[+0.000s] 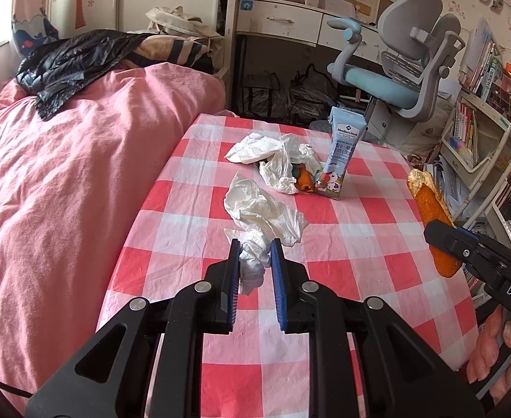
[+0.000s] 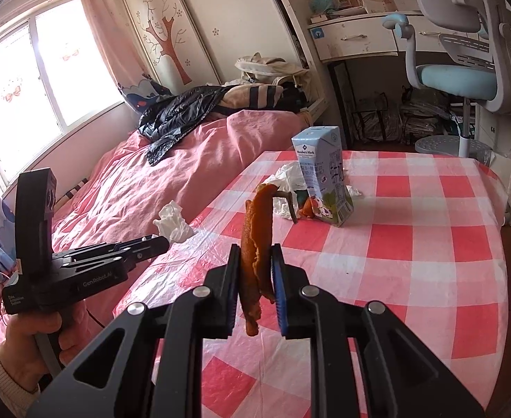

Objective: Collect trash

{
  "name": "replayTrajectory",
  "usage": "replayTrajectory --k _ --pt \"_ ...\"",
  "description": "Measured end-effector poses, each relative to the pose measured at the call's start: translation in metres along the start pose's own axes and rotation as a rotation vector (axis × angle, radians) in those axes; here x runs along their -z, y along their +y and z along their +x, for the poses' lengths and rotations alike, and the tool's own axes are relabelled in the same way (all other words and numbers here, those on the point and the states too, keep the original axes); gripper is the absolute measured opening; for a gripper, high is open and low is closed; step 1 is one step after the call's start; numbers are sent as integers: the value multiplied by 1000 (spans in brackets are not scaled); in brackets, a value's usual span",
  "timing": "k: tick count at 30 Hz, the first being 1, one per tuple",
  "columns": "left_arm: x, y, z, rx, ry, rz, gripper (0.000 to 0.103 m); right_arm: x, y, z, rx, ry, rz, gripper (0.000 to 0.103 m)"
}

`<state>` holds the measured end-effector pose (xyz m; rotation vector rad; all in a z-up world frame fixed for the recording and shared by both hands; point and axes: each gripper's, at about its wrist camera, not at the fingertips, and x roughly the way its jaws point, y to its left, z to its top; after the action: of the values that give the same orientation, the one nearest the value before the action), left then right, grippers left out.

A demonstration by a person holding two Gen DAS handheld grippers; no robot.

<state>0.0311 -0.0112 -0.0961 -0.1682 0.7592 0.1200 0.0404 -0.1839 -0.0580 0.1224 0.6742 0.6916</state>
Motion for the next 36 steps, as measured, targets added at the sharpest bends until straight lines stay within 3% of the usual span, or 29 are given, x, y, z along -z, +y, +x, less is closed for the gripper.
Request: replayTrajectory --k 15,17,22,25,29,35,36 --pt "1 -2 -3 -13 -11 14 15 3 3 3 23 21 -14 20" --pt "1 -1 -3 -16 -7 11 16 5 1 8 26 57 -14 23" --pt "1 3 1 -14 11 -9 16 17 -4 28 78 188 -11 43" --pt "1 2 1 -15 9 -3 16 28 -8 42 107 256 -20 44" --pt "1 2 2 -12 10 0 16 37 -6 54 65 288 6 44" --pt "2 0 1 -5 8 3 16 53 16 76 111 336 -103 44" --pt "2 -1 0 -3 7 3 16 54 20 77 125 324 -123 40"
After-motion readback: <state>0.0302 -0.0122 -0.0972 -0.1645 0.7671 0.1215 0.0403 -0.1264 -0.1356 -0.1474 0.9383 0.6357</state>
